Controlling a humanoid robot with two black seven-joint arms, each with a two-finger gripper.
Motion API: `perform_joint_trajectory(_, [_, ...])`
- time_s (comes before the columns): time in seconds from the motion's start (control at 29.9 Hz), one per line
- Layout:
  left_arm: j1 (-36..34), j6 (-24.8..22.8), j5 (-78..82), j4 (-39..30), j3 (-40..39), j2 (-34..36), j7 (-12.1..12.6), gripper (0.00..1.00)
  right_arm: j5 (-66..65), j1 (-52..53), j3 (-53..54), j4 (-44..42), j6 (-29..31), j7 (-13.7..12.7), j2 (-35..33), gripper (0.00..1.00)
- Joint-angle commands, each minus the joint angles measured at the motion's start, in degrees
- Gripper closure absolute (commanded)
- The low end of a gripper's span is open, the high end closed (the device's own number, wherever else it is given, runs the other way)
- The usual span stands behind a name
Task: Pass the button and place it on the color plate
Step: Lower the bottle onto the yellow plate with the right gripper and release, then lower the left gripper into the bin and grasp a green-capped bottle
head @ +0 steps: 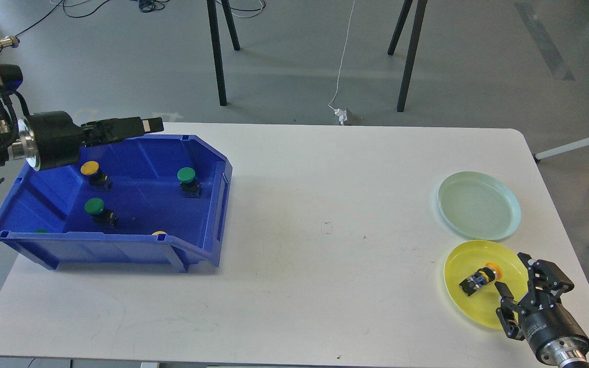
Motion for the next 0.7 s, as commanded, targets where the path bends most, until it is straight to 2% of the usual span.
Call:
perform_joint_trajectory(0.0, [0.2, 0.0, 4.7, 4.3, 2.4, -0.4, 0.0, 0.19, 0.0, 0.3, 1.7, 3.6, 1.5, 0.0, -0.4, 0.01])
perform_joint_trajectory(0.1, [0.3, 0.1, 7.0, 6.9, 3.2, -0.7, 0.0, 0.19, 0.0, 1.2, 4.7, 5.7, 3.9, 0.0, -0.4, 0.01])
perform_joint_trajectory(0.27, [1.1, -0.2, 12.5, 11.4, 3.4, -1.8, 0.0, 0.19, 0.6, 4.3, 16.4, 6.1, 13.2, 0.0, -0.2, 0.01])
perform_joint_trajectory(0.4, [1.9, -0.5, 14.9, 13.6, 6.6, -3.6, 0.0, 0.19, 2.7, 7.3, 26.2, 5.8, 19.9, -3.8, 0.7, 0.01])
perform_joint_trajectory(0.47, [1.9, -0.3, 15.0, 15.1, 8.9, -4.0, 0.0, 0.19, 6.2, 9.3, 28.0, 5.5, 21.9, -4.7, 0.6, 0.01])
perform_joint_trajectory(0.67, [2.5, -0.2, 15.1, 23.8, 11.9, -10.5, 0.0, 0.19, 15.4, 11.9, 29.5, 5.1, 25.5, -4.6, -0.8, 0.01])
